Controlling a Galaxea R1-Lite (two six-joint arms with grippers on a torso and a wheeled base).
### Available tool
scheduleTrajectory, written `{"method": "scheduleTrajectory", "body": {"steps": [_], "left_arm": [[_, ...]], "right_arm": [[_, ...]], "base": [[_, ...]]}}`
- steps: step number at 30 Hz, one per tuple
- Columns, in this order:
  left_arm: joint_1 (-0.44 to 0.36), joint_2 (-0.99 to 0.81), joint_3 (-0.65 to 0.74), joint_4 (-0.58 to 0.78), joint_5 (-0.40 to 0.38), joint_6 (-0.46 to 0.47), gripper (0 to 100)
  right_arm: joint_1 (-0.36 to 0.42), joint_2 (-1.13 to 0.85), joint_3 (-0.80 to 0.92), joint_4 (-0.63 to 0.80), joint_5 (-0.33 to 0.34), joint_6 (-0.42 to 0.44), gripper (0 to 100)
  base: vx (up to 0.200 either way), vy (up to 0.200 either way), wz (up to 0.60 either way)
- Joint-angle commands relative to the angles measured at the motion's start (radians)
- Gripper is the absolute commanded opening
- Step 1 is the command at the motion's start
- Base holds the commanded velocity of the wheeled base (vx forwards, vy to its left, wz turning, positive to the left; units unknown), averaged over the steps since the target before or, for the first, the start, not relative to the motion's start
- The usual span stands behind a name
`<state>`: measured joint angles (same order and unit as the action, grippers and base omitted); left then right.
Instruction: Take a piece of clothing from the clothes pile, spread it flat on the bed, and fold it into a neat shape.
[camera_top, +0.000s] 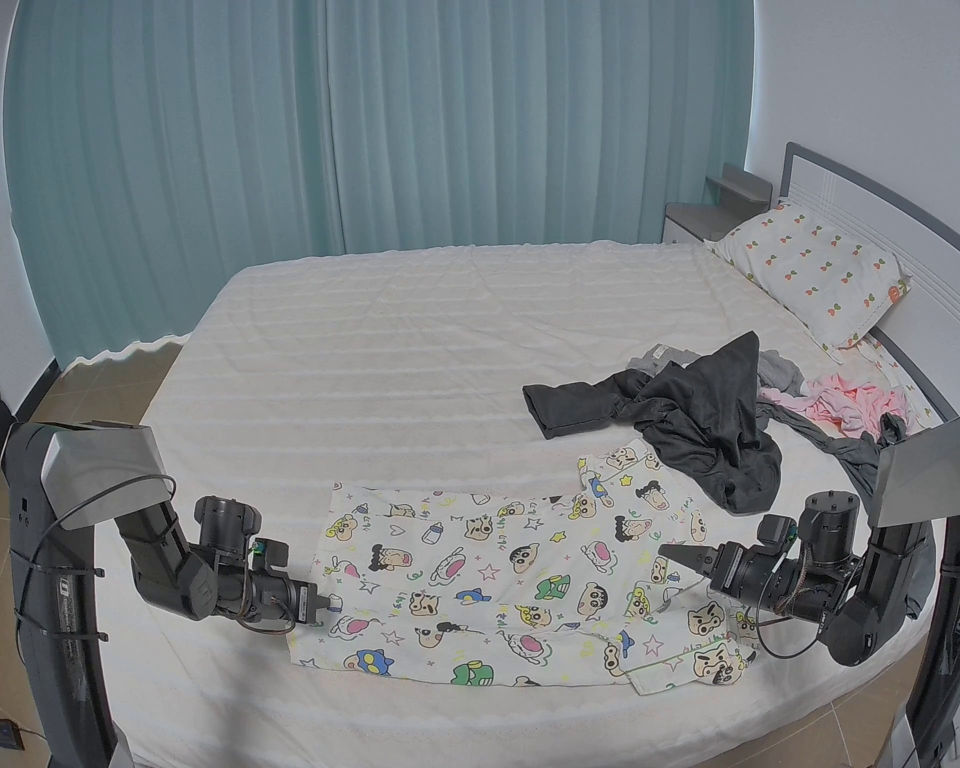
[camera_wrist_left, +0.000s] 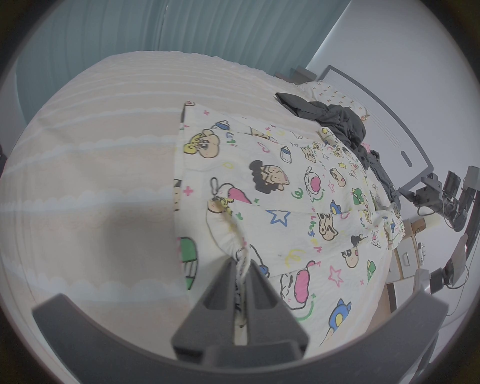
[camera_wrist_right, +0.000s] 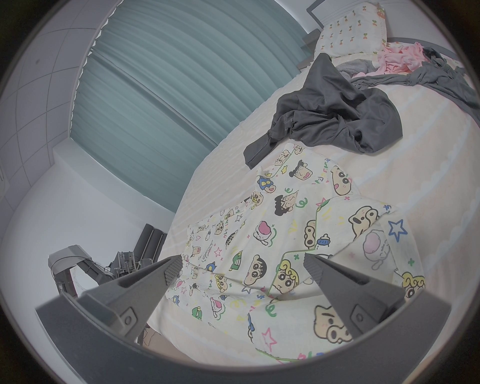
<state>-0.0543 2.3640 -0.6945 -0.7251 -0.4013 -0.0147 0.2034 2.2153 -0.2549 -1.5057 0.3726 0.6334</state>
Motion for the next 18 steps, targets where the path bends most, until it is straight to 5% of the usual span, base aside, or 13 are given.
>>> {"method": "scheduleTrajectory", "body": {"steps": [1,18], "left_arm": [[0.013,-0.028,0.018,0.000,0.001,-0.001,0],[0.016,-0.111,0.082,0.151,0.047,0.065,0]], "right_arm": [[-0.001,0.007,-0.001,-0.001,0.000,0.000,100],[-0.044,0.073,0.005,-0.054,-0.003,-0.097,100]], "base": [[0.000,0.000,0.00],[0.000,0.000,0.00]]}}
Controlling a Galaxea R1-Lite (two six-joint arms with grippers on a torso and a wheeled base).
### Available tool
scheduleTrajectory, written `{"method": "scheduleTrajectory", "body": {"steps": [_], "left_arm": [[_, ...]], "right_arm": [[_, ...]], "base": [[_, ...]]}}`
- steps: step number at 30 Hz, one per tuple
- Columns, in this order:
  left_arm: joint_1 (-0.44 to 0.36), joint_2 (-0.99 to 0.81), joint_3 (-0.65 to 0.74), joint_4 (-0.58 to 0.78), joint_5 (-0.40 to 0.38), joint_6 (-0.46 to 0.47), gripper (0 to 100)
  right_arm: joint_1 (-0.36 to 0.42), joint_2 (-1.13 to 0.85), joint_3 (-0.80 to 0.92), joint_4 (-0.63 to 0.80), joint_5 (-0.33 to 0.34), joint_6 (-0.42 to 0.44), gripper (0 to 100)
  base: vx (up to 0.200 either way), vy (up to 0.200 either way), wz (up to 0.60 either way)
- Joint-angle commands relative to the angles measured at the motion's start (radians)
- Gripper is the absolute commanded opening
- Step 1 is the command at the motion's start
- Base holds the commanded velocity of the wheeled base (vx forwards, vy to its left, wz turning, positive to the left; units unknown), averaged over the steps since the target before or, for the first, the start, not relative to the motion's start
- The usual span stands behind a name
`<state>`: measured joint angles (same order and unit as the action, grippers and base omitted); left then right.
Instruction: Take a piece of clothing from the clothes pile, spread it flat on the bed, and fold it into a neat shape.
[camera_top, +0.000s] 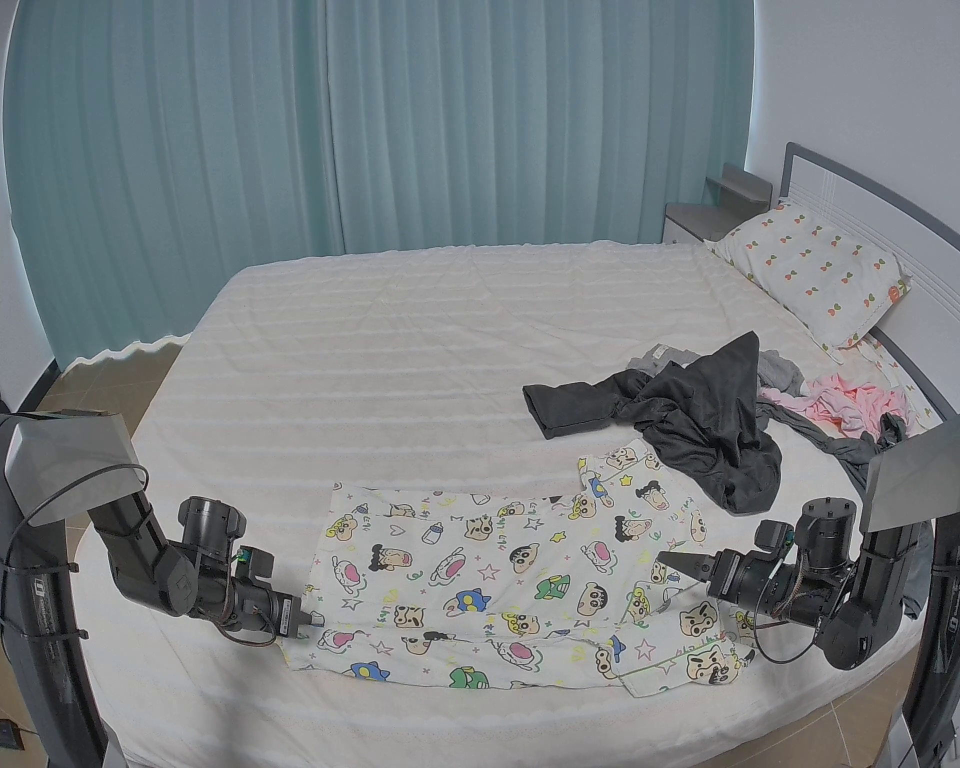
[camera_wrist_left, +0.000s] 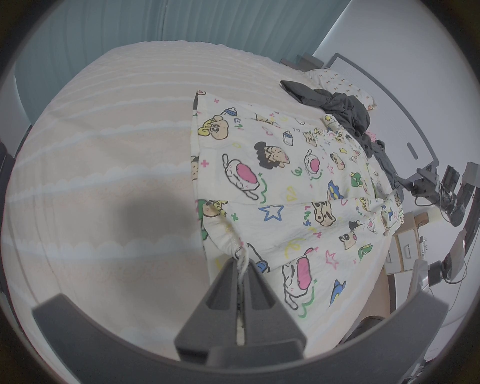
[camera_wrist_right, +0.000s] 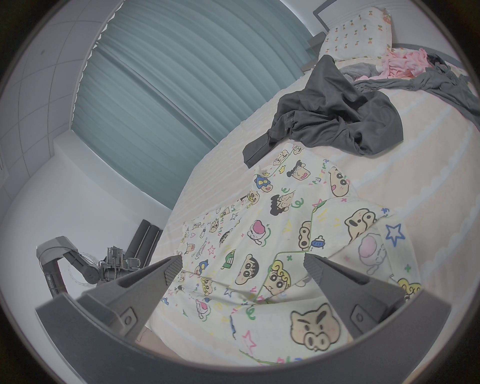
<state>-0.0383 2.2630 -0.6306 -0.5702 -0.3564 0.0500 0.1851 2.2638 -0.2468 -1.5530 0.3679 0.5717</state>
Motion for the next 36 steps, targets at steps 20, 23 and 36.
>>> {"method": "scheduleTrajectory", "body": {"steps": [20,23,36], "left_arm": [[-0.002,-0.002,0.019,-0.008,-0.004,-0.002,0],[-0.002,-0.002,0.019,-0.008,-0.006,-0.002,0],[-0.003,-0.002,0.020,-0.008,-0.004,-0.009,0]], "right_arm": [[-0.111,0.141,-0.028,0.143,0.151,-0.239,100],[-0.104,0.166,-0.029,0.145,0.151,-0.276,100],[-0.099,0.154,-0.026,0.133,0.197,-0.294,0]], "base": [[0.000,0.000,0.00],[0.000,0.000,0.00],[0.000,0.000,0.00]]}}
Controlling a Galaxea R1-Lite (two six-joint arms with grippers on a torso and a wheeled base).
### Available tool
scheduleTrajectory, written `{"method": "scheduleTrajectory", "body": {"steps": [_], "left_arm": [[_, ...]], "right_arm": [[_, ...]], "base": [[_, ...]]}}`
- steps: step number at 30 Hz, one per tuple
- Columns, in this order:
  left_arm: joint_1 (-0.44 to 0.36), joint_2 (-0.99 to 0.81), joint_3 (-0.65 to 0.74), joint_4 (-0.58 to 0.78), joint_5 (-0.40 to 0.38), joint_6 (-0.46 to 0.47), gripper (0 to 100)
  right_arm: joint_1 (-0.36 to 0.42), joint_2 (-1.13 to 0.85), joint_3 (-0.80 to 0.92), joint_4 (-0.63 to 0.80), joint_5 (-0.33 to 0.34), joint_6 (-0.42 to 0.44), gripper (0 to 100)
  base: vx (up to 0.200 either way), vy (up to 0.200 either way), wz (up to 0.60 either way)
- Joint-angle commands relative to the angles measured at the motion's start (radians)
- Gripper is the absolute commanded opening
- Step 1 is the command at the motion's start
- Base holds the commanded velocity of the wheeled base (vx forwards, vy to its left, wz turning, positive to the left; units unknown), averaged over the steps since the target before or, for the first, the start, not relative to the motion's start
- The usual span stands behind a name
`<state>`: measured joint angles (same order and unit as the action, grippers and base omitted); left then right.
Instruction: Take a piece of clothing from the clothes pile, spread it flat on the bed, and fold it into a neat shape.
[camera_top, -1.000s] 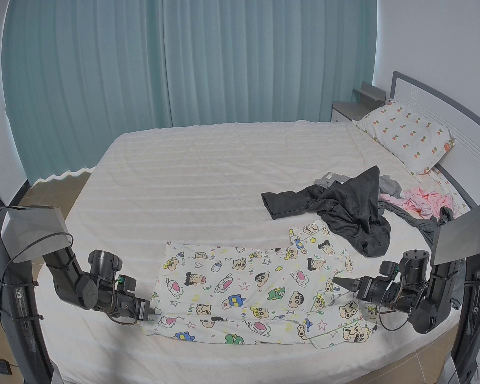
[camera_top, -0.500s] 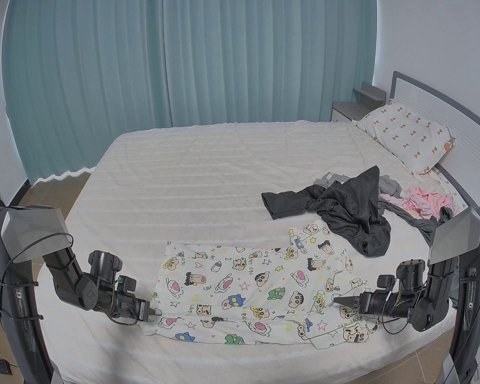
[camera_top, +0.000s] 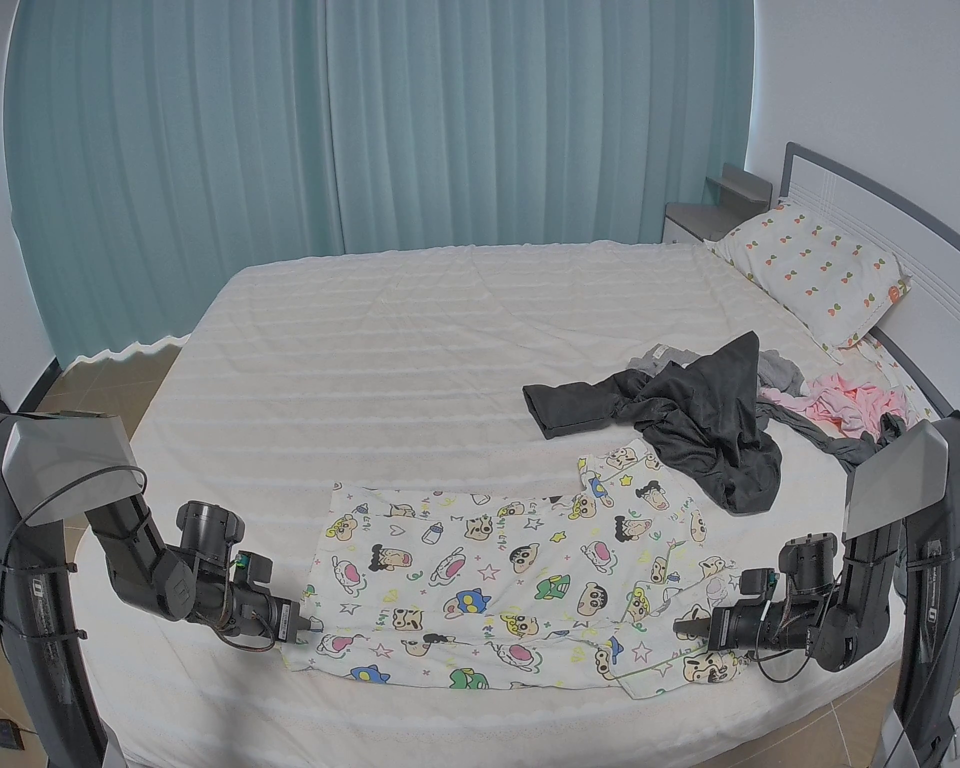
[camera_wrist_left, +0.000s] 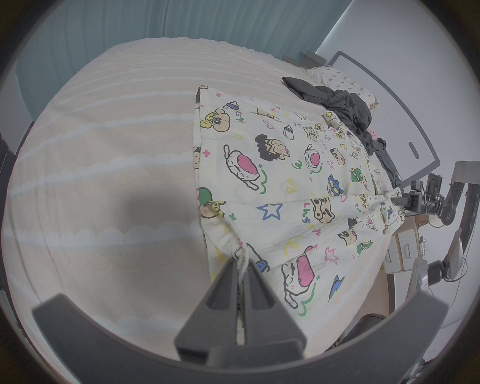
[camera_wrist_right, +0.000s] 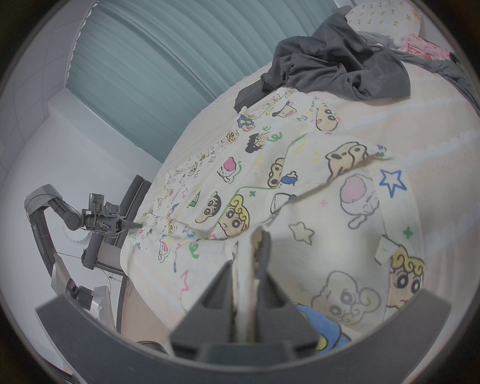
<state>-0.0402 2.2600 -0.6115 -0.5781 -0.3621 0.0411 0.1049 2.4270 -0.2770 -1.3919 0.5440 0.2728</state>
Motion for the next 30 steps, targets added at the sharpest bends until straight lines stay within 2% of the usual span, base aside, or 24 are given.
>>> {"method": "scheduleTrajectory", "body": {"steps": [1,6,23,28,29,30], "left_arm": [[-0.001,0.001,0.001,0.000,0.002,0.000,0],[-0.004,-0.005,0.007,0.000,0.011,0.002,0],[-0.007,0.010,-0.002,-0.057,0.017,-0.001,0],[-0.023,0.033,-0.024,-0.059,0.058,-0.038,0],[-0.023,0.036,-0.031,-0.059,0.069,-0.046,100],[-0.023,0.038,-0.033,-0.059,0.069,-0.046,100]], "right_arm": [[-0.022,-0.011,0.004,-0.035,0.024,0.005,0],[-0.073,-0.009,-0.007,-0.133,0.043,0.009,0],[-0.070,0.049,-0.088,-0.153,0.017,0.006,0],[-0.068,0.090,-0.097,-0.170,-0.003,0.000,0],[-0.068,0.093,-0.097,-0.170,-0.003,-0.001,0],[-0.068,0.093,-0.097,-0.170,-0.003,-0.001,0]], "base": [[0.000,0.000,0.00],[0.000,0.000,0.00],[0.000,0.000,0.00],[0.000,0.000,0.00],[0.000,0.000,0.00],[0.000,0.000,0.00]]}}
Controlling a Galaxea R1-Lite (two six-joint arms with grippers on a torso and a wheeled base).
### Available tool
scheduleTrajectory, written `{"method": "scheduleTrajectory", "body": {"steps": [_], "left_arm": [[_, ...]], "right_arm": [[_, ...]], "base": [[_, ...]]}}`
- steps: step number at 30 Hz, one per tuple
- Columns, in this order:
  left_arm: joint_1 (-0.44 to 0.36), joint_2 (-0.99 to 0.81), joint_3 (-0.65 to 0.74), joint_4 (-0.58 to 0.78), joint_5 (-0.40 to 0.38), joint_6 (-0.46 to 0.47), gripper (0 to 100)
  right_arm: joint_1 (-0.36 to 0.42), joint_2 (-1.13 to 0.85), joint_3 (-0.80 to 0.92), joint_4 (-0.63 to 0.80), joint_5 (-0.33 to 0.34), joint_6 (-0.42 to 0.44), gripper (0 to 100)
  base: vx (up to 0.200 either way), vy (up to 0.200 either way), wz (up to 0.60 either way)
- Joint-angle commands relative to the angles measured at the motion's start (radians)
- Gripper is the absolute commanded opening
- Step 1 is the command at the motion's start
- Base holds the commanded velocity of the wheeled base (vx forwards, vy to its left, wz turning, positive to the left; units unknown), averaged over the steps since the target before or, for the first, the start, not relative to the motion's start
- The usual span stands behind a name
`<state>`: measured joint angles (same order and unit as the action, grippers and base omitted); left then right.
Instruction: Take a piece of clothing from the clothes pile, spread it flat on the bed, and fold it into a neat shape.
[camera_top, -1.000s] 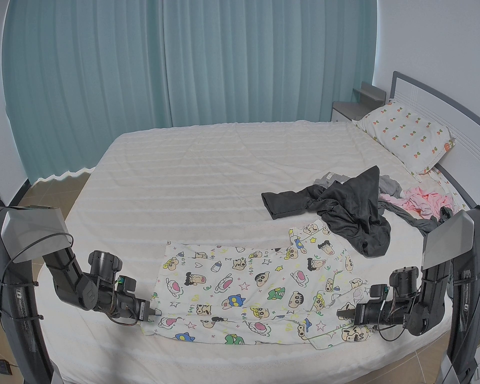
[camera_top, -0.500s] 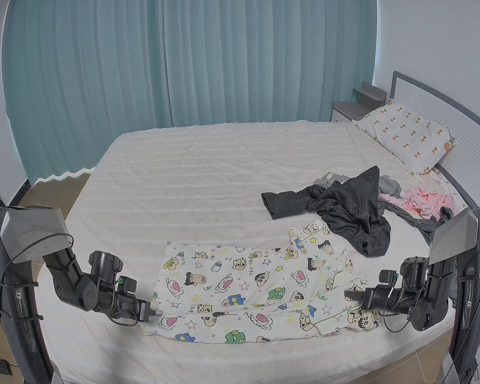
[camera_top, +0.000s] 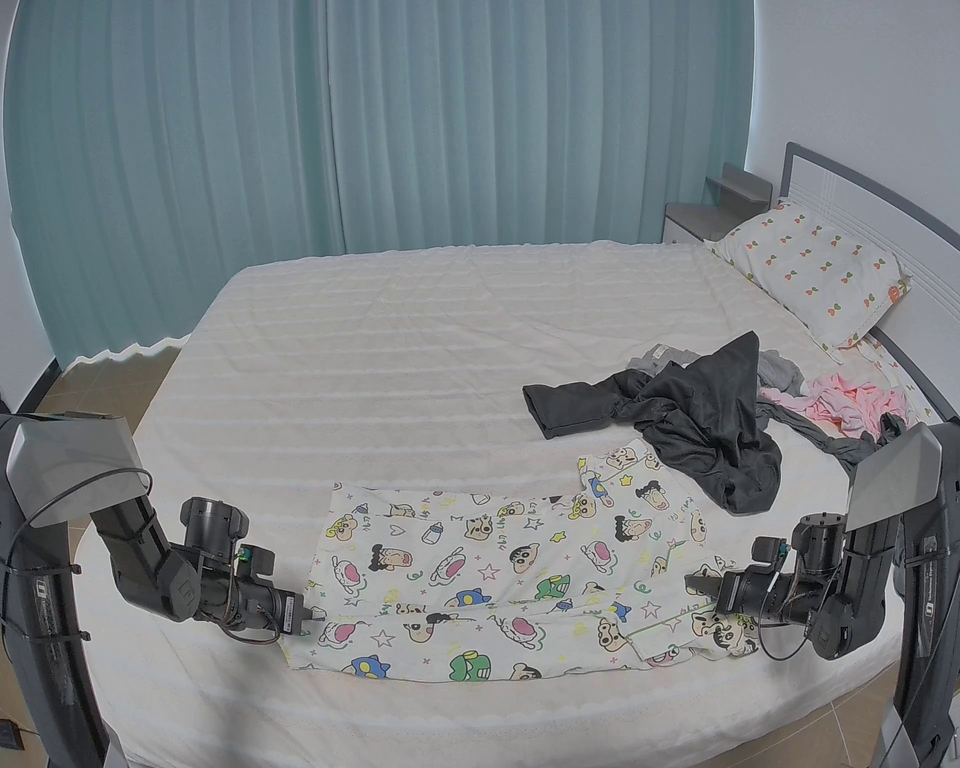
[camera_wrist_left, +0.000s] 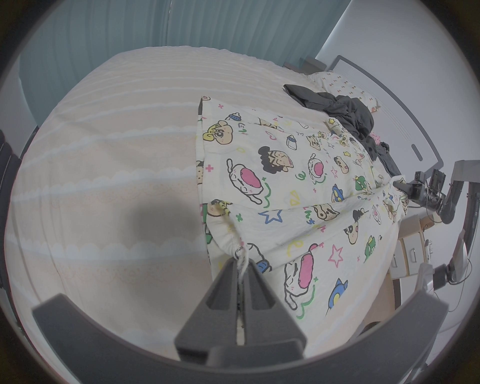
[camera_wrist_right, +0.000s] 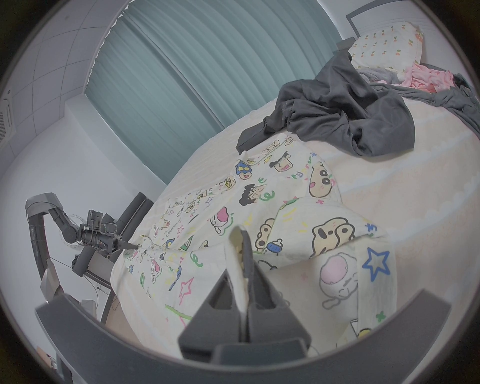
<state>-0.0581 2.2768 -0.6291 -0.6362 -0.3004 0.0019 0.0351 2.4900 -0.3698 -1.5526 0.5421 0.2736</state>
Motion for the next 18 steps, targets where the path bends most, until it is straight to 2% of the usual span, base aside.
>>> {"method": "scheduleTrajectory", "body": {"steps": [1,2,3,11,16,18], "left_arm": [[-0.011,0.027,-0.027,0.000,0.018,-0.030,100],[-0.016,0.030,-0.032,0.000,0.024,-0.043,100],[-0.016,0.030,-0.032,0.000,0.024,-0.043,100],[-0.017,0.020,-0.027,-0.019,0.043,-0.077,100],[-0.011,-0.100,-0.007,-0.020,0.027,-0.255,100],[-0.012,-0.114,-0.003,-0.020,0.023,-0.281,100]], "right_arm": [[0.003,0.033,-0.005,-0.009,-0.001,-0.004,0],[0.003,0.036,-0.005,-0.009,-0.002,-0.004,0],[0.003,0.036,-0.005,-0.009,-0.002,-0.004,100],[-0.004,0.027,-0.005,-0.011,-0.004,-0.004,100],[-0.040,-0.043,0.000,-0.011,-0.050,0.007,100],[-0.047,-0.056,0.005,-0.009,-0.048,0.007,100]], "base": [[0.000,0.000,0.00],[0.000,0.000,0.00],[0.000,0.000,0.00],[0.000,0.000,0.00],[0.000,0.000,0.00],[0.000,0.000,0.00]]}}
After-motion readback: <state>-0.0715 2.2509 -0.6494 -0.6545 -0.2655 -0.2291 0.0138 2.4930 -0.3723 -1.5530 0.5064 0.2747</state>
